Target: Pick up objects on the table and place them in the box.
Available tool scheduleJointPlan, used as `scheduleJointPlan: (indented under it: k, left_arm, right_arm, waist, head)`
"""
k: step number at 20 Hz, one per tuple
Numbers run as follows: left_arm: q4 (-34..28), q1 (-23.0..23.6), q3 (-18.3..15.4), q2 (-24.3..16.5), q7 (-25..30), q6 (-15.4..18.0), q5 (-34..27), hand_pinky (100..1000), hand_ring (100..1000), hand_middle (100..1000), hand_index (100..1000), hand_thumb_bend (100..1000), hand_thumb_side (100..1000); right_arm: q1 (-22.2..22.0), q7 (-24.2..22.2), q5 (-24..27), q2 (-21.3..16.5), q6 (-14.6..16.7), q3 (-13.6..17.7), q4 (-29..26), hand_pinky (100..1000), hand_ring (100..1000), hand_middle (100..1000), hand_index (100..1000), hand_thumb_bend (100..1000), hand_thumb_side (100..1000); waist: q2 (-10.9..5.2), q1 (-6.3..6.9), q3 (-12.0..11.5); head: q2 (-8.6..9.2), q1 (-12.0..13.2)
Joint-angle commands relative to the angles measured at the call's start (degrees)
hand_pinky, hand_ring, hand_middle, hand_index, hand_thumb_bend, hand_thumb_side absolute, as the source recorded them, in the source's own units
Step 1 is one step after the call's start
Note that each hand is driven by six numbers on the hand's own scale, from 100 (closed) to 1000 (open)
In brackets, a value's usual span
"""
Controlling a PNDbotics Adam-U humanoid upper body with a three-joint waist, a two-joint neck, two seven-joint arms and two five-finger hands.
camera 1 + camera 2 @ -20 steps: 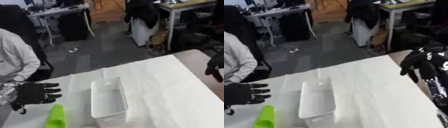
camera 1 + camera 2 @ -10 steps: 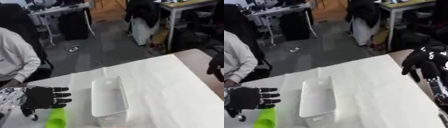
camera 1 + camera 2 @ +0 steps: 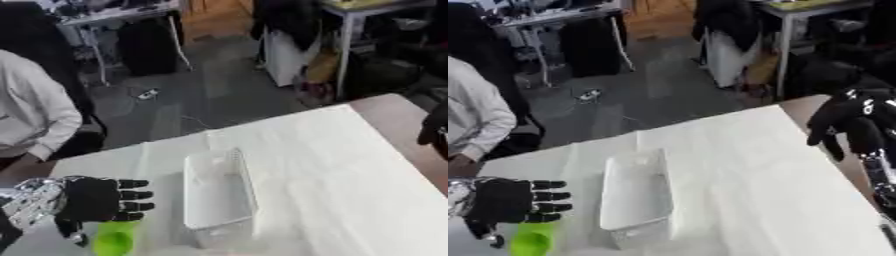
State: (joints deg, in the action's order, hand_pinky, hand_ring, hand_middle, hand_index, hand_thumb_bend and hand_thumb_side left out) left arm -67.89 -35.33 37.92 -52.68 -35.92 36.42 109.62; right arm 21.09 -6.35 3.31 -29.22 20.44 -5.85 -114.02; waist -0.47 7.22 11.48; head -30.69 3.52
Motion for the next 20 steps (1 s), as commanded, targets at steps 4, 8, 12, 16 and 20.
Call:
scheduleJointPlan:
  k: [4, 8, 12, 16, 20]
  left_arm:
    - [-0.16, -1.51, 0.10, -0.16, -16.05, 15.55, -0.20, 979, 990, 1000, 939, 869, 607]
    - [-0.08, -2.15, 0.52, 0.50, -16.05, 15.55, 0.15, 968, 985, 1000, 925, 847, 592]
    - [0.43, -2.41, 0.36, 0.79, -16.05, 15.55, 0.80, 949, 975, 1000, 917, 785, 560]
    - [1.09, -2.64, -0.06, 1.01, -16.05, 15.55, 1.49, 940, 970, 1000, 916, 764, 552]
    - [2.08, -2.73, -0.54, 1.36, -16.05, 15.55, 2.25, 930, 964, 1000, 917, 768, 552]
  right_arm:
    - [1.20, -0.12, 0.19, -0.52, 0.19, 0.25, -0.57, 100, 407, 501, 629, 100, 755]
    - [1.49, -0.18, 0.35, -0.38, 0.21, 0.26, -0.57, 100, 407, 501, 629, 100, 754]
    - [1.81, -0.23, 0.49, -0.27, 0.22, 0.28, -0.57, 100, 407, 501, 629, 100, 754]
    - [1.96, -0.30, 0.57, -0.24, 0.22, 0.26, -0.57, 100, 406, 501, 628, 100, 754]
    - [2.18, -0.37, 0.62, -0.13, 0.28, 0.29, -0.57, 100, 407, 501, 628, 100, 754]
  waist:
    - [-0.37, -0.45, 0.24]
    - [-0.24, -0.40, 0.54]
    - [-0.10, -0.31, 0.82]
    - [-0.02, -0.29, 0.93]
    - [0.18, -0.35, 1.12]
  head:
    - [-0.26, 0.51]
    - [-0.22, 0.61]
    - [-0.17, 0.62]
    - [-0.19, 0.68]
    - [0.00, 0.76]
